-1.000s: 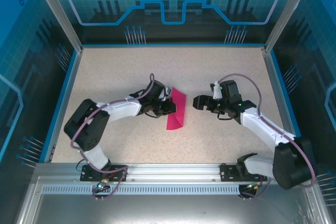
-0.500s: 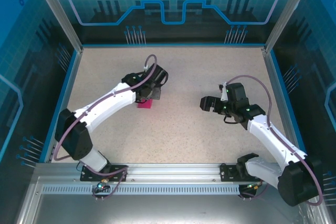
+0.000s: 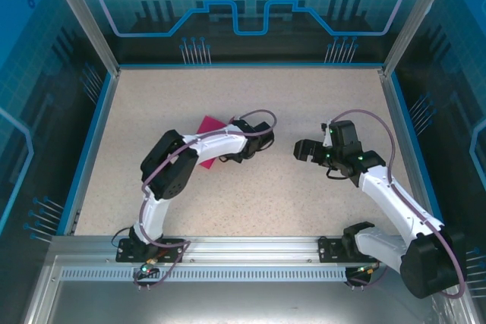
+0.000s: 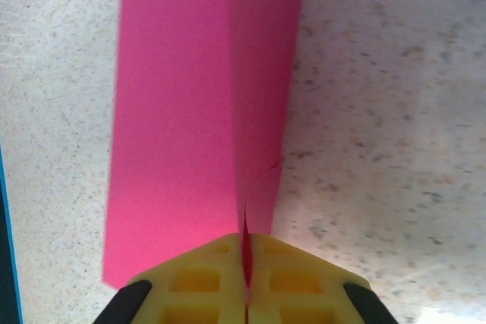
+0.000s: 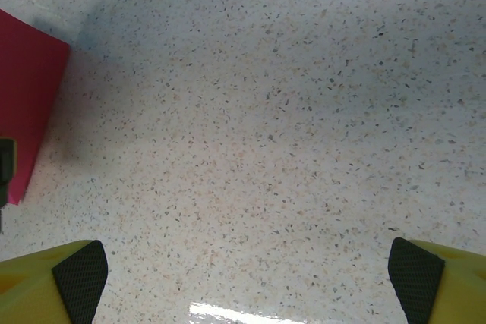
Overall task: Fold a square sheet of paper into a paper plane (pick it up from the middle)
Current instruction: Turn over the paper at the center of the table.
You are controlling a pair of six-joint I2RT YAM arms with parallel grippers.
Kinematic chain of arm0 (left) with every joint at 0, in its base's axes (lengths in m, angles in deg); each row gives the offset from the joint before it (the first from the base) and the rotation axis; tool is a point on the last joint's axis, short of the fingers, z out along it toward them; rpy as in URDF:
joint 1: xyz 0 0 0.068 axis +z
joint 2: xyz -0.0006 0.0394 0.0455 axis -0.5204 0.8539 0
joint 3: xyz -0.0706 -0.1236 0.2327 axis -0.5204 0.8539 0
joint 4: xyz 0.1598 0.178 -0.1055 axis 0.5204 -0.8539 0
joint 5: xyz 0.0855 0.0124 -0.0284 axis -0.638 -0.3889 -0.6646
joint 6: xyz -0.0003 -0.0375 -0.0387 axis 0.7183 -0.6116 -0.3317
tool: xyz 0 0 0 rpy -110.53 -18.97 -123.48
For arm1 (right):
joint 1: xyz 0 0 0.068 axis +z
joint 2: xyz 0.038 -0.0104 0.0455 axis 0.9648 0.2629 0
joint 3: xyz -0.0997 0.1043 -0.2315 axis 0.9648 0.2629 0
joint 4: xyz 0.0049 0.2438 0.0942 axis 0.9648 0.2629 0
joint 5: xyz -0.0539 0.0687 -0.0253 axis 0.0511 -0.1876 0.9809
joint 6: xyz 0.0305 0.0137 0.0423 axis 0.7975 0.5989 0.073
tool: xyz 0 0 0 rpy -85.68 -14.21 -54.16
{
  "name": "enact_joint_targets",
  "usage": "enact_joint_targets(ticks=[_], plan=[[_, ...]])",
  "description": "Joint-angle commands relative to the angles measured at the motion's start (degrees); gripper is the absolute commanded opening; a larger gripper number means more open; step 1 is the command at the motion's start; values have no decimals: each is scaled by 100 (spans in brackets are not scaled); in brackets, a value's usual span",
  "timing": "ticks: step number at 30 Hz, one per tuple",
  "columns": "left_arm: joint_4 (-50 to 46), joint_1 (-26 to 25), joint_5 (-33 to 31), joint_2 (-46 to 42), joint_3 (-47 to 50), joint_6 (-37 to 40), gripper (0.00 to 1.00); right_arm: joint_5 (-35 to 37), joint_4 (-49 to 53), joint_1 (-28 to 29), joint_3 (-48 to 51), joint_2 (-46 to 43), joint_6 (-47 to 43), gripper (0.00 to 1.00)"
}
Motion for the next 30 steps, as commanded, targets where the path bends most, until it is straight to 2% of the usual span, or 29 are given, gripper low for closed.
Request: enact_joint_targets(ticks=[1,6,10,16,18,23,26,28,30], plan=[[46,-194,-64,164,-239,-223,7,94,144,-137,-23,-57,-58,99],[303,-367,503,292,-225,-301,8,83,154,-159,-5,-42,-41,99],[554,-416,1122,292,-179,-287,13,81,164,-178,7,-50,-28,99],[695,-419,1922,-18,-187,-259,32,7,146,-183,30,-43,20,99],[772,-418,2317,-318,-183,-253,36,-18,133,-190,45,-42,35,99],[1138,-390,3457,-1260,-101,-254,55,-84,70,-191,23,6,88,99],[1525,-234,4184,-1806,113,-303,68,-255,-16,-193,-20,145,106,99],[1798,-39,4607,-2163,335,-251,76,-519,-85,-188,-131,341,106,95],[1912,208,4657,-2442,547,-344,84,-757,-100,-93,-354,612,129,91]])
